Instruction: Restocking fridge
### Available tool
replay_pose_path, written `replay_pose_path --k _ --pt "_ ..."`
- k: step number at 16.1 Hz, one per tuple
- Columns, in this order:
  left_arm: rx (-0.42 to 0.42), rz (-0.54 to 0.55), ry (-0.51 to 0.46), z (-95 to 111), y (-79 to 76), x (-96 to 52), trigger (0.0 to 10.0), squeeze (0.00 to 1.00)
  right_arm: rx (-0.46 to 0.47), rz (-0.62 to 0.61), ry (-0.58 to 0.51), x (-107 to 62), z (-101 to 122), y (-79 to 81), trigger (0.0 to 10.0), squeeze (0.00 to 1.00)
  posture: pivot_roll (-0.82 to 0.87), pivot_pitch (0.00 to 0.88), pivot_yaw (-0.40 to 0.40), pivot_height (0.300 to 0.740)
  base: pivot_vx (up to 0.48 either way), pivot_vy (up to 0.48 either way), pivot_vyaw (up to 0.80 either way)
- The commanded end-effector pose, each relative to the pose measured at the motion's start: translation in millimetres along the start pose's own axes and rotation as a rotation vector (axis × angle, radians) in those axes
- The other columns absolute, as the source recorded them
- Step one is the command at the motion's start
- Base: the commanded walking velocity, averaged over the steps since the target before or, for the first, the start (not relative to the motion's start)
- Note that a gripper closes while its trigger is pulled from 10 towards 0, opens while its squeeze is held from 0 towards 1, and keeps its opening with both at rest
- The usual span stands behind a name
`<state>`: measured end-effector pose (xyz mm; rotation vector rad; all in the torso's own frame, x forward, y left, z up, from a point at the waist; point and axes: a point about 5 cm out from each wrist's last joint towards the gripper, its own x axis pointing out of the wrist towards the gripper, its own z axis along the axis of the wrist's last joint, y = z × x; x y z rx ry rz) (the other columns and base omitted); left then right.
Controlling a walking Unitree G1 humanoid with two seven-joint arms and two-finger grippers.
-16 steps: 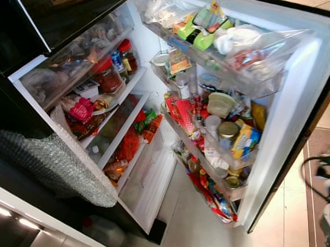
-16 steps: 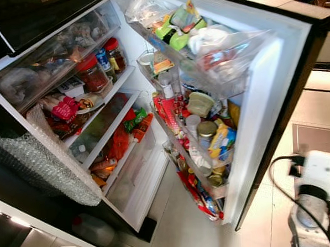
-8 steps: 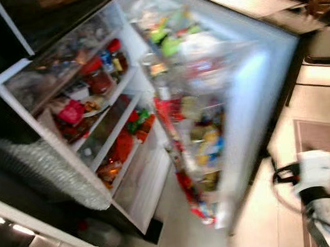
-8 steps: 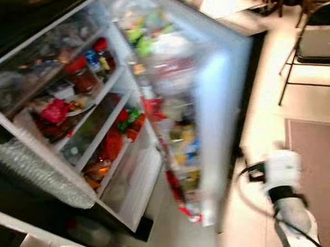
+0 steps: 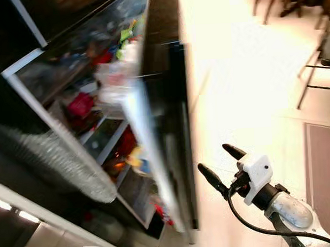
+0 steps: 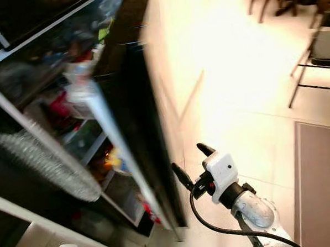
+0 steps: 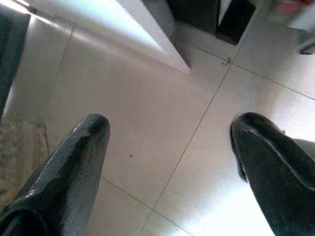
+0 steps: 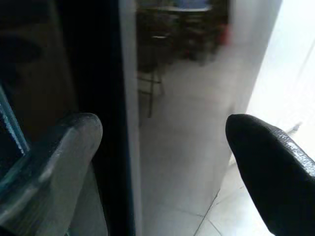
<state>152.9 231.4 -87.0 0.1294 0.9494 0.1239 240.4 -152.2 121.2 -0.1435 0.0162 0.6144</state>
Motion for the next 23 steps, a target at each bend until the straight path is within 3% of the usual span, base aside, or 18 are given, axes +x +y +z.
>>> replay_pose_path --k 1,4,5,6,7,9,10,11,12,14,16,19,23 --pt "0.008 0.016 0.02 -5.7 5.5 -1.6 10.0 0.0 0.02 -0.055 0.024 -5.4 -5.9 -9.0 10.0 0.0 -0.08 0.037 0.126 0.74 0.0 0.0 0.0" --pt "0.003 0.015 0.02 -5.9 4.2 -1.5 10.0 0.0 0.048 -0.298 0.07 -19.4 -26.0 -44.8 10.0 0.0 -0.08 0.037 0.112 0.74 0.0 0.0 0.0" --pt "0.002 0.015 0.021 -6.0 4.0 -1.5 10.0 0.0 0.064 -0.333 0.075 -21.7 -29.3 -49.4 10.0 0.0 -0.08 0.036 0.11 0.74 0.0 0.0 0.0" --pt "-0.001 0.014 0.021 -6.1 3.7 -1.5 10.0 0.0 0.172 -0.565 0.118 -38.9 -53.2 -76.7 10.0 0.0 -0.08 0.034 0.107 0.74 0.0 0.0 0.0" --pt "-0.003 0.013 0.022 -6.3 3.3 -1.5 10.0 0.0 0.25 -0.714 0.176 -53.3 -73.3 -90.9 10.0 0.0 -0.08 0.031 0.106 0.74 0.0 0.0 0.0" --pt "-0.007 0.013 0.024 -6.8 2.3 -1.6 10.0 0.0 0.367 -0.902 0.369 -83.1 -120.1 -100.3 10.0 0.0 -0.08 0.022 0.098 0.74 0.0 0.0 0.0" --pt "-0.021 0.017 0.023 -7.2 2.2 -1.7 10.0 0.0 0.396 -0.932 0.503 -96.0 -143.9 -93.5 10.0 0.0 -0.08 0.022 0.098 0.74 0.0 0.0 0.0" --pt "-0.029 0.019 0.023 -7.3 2.0 -1.7 10.0 0.0 0.408 -0.885 0.644 -103.7 -165.3 -77.4 10.0 0.0 -0.07 0.015 0.093 0.74 0.0 0.0 0.0" --pt "-0.033 0.02 0.023 -7.4 2.0 -1.8 10.0 0.0 0.415 -0.864 0.686 -105.8 -172.0 -70.3 10.0 0.0 -0.07 0.013 0.092 0.74 0.0 0.0 0.0" --pt "-0.045 0.02 0.025 -7.7 1.8 -1.8 10.0 0.0 0.418 -0.726 0.882 -113.9 -199.1 -31.3 10.0 0.0 -0.05 0.015 0.083 0.74 0.0 0.0 0.0" --pt "-0.056 0.028 0.028 -8.1 3.2 -1.9 10.0 0.0 0.5 -0.703 0.99 -122.1 -215.9 2.3 10.0 0.0 -0.01 0.023 0.075 0.74 0.0 0.0 0.0" --pt "-0.072 0.036 0.031 -10.2 3.5 -2.5 10.0 0.0 0.542 -0.648 1.018 -115.9 -223.4 31.5 10.0 0.0 0.02 0.034 0.064 0.74 0.0 0.0 0.23" --pt "-0.074 0.033 0.036 -12.2 2.9 -3.0 10.0 0.0 0.556 -0.625 1.033 -107.4 -225.3 45.4 10.0 0.0 0.0 0.047 0.058 0.74 0.0 0.0 0.8"
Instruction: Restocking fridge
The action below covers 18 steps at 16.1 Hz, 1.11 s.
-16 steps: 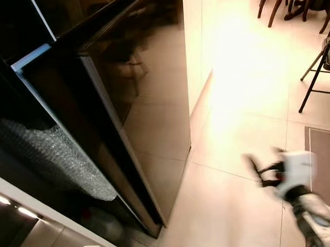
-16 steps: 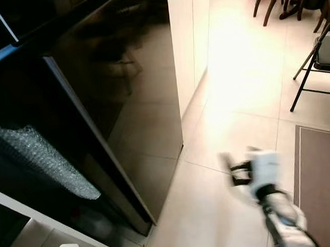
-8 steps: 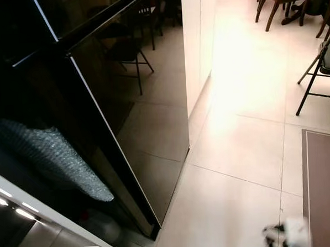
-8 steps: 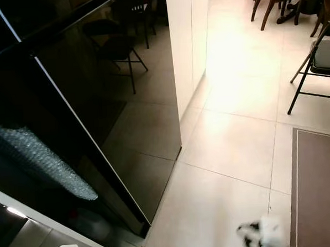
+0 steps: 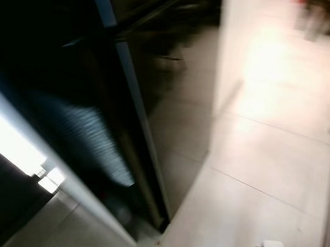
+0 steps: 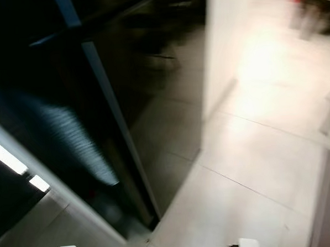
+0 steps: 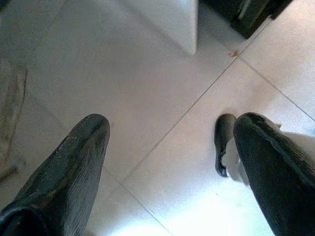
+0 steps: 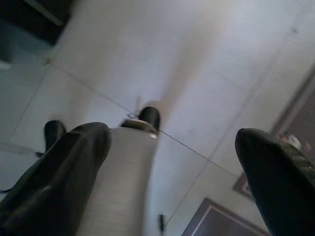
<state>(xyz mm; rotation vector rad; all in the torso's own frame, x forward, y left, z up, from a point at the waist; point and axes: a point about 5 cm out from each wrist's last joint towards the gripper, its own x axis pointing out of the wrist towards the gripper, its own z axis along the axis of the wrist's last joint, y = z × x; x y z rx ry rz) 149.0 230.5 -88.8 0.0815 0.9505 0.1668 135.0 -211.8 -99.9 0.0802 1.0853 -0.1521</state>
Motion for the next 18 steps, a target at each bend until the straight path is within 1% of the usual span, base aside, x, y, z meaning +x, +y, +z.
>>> replay_pose_path --k 1,4,6,8,9,12,14,18 --pt "-0.015 0.018 0.029 -7.9 4.3 -1.9 10.0 0.0 0.009 0.003 0.009 0.3 -2.6 4.2 10.0 0.0 0.0 0.047 0.058 0.74 0.0 0.0 0.8" --pt "-0.012 0.009 0.031 -8.3 4.0 -2.0 10.0 0.0 -0.028 0.02 0.005 -0.1 -2.9 2.7 10.0 0.0 0.0 0.048 0.063 0.74 0.0 0.0 0.8" --pt "-0.011 0.01 0.032 -8.5 4.5 -2.1 10.0 0.0 -0.072 0.029 0.016 -1.2 -7.2 -0.3 10.0 0.0 0.01 0.049 0.064 0.74 0.0 0.0 0.8" --pt "-0.01 0.011 0.031 -8.4 5.5 -2.1 10.0 0.0 -0.079 0.031 0.025 -1.9 -10.6 -1.6 10.0 0.0 0.01 0.045 0.059 0.74 0.0 0.0 0.8" --pt "-0.012 0.014 0.03 -8.3 5.9 -2.1 10.0 0.0 -0.095 0.041 0.029 -1.0 -7.9 1.6 10.0 0.0 0.01 0.045 0.055 0.74 0.0 0.0 0.8" --pt "-0.024 0.011 0.028 -8.9 2.9 -2.2 10.0 0.0 -0.131 0.044 0.034 -1.2 -5.9 -2.9 10.0 0.0 0.01 0.049 0.038 0.74 0.0 0.0 0.8" --pt "-0.027 -0.001 0.032 -11.0 -2.6 -2.5 10.0 0.0 -0.147 0.041 0.033 -2.0 -7.0 -6.8 10.0 0.0 0.0 0.044 0.018 0.74 0.0 0.0 0.8" --pt "-0.032 -0.013 0.042 -14.5 -9.1 -3.3 10.0 0.0 -0.156 0.027 0.042 -3.4 -9.8 -13.6 10.0 0.0 0.0 0.03 0.005 0.74 0.0 0.0 0.8"
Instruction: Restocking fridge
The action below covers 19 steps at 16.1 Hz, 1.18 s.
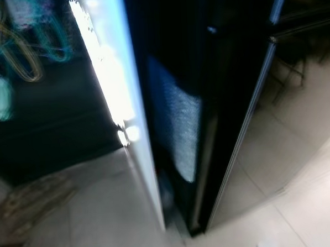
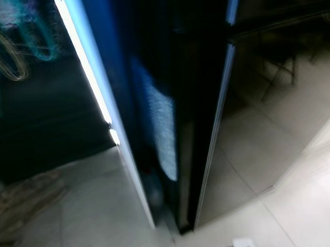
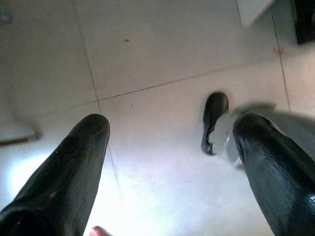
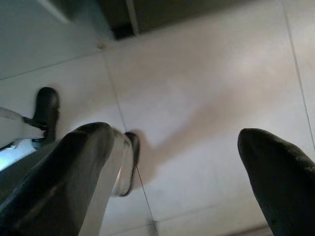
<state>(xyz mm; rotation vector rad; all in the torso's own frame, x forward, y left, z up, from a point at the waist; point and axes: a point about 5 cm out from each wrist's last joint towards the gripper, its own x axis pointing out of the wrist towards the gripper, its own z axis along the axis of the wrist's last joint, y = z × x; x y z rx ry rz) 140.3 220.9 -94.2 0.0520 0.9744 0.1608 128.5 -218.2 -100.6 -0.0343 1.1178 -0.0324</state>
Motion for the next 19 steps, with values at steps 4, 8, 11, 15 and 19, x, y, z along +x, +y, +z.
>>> replay_pose_path --k 4,8,11,15,19 --pt "-0.001 0.004 0.02 -4.8 2.5 -1.1 10.0 0.0 -0.007 -0.004 0.023 -1.3 -7.3 -2.2 10.0 0.0 0.0 0.013 0.016 0.74 0.0 0.0 0.8" --pt "0.017 -0.001 0.023 -5.0 4.9 -1.3 10.0 0.0 0.005 -0.001 0.026 -1.0 -9.1 1.8 10.0 0.0 0.0 0.0 0.033 0.74 0.0 0.0 0.8" --pt "0.023 0.0 0.022 -5.4 6.2 -1.5 10.0 0.0 0.002 0.008 0.029 -0.8 -9.7 3.7 10.0 0.0 0.01 0.0 0.036 0.74 0.0 0.0 0.8" --pt "0.011 0.008 0.015 -4.0 6.9 -1.3 10.0 0.0 0.0 0.02 0.027 -0.5 -8.0 4.3 10.0 0.0 0.02 0.043 0.027 0.74 0.0 0.0 0.8" --pt "0.006 0.016 0.005 -1.9 8.7 -1.0 10.0 0.0 -0.002 0.033 0.023 0.1 -5.9 6.6 10.0 0.0 0.03 0.057 0.031 0.74 0.0 0.0 0.8"
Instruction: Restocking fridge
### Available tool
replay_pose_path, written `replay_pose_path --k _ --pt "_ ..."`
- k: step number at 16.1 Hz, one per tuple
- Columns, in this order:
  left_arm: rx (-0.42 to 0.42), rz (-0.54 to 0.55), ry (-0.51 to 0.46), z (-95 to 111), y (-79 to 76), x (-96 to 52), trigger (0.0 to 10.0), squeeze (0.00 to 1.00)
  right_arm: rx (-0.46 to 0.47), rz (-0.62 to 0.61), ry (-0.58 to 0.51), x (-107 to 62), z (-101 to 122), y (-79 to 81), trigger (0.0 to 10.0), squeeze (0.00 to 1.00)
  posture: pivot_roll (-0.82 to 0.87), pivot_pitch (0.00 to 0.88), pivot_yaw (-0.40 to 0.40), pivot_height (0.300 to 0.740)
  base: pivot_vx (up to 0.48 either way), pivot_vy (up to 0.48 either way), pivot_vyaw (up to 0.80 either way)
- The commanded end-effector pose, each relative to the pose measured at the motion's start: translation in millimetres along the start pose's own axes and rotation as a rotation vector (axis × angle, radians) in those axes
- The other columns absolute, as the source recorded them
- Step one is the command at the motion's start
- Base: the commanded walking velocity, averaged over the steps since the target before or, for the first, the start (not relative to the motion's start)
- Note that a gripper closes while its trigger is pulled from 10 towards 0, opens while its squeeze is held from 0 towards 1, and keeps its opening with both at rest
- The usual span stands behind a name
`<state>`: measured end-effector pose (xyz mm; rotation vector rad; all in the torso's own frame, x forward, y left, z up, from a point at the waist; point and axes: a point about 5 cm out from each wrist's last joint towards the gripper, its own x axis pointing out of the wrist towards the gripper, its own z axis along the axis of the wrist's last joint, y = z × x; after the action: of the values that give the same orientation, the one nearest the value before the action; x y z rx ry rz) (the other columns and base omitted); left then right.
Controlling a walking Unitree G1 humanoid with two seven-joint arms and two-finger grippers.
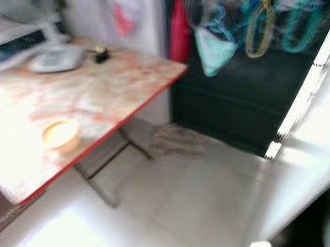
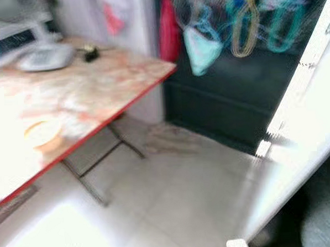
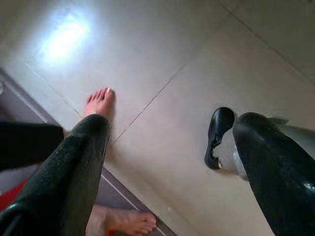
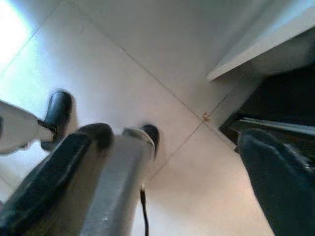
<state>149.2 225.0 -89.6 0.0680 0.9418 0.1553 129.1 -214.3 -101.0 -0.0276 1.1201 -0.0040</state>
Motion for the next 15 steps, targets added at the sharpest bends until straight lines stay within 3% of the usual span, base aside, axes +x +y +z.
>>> replay_pose_path --k 1,12,15 --pt "-0.012 0.016 0.034 -11.4 5.2 -3.1 10.0 0.0 0.006 0.009 0.021 -0.2 -5.9 3.0 10.0 0.0 0.03 0.058 0.032 0.74 0.0 0.0 0.8" --pt "-0.108 0.053 -0.036 -7.5 5.9 -4.0 10.0 0.0 -0.016 0.028 0.015 -0.2 -4.1 3.0 10.0 0.0 0.06 0.069 0.022 0.74 0.0 0.0 0.79" --pt "-0.127 0.077 -0.094 -3.8 7.4 -5.1 10.0 0.0 -0.003 0.036 0.02 -0.4 -5.5 3.3 10.0 0.0 0.06 0.071 0.026 0.74 0.0 0.0 0.0"
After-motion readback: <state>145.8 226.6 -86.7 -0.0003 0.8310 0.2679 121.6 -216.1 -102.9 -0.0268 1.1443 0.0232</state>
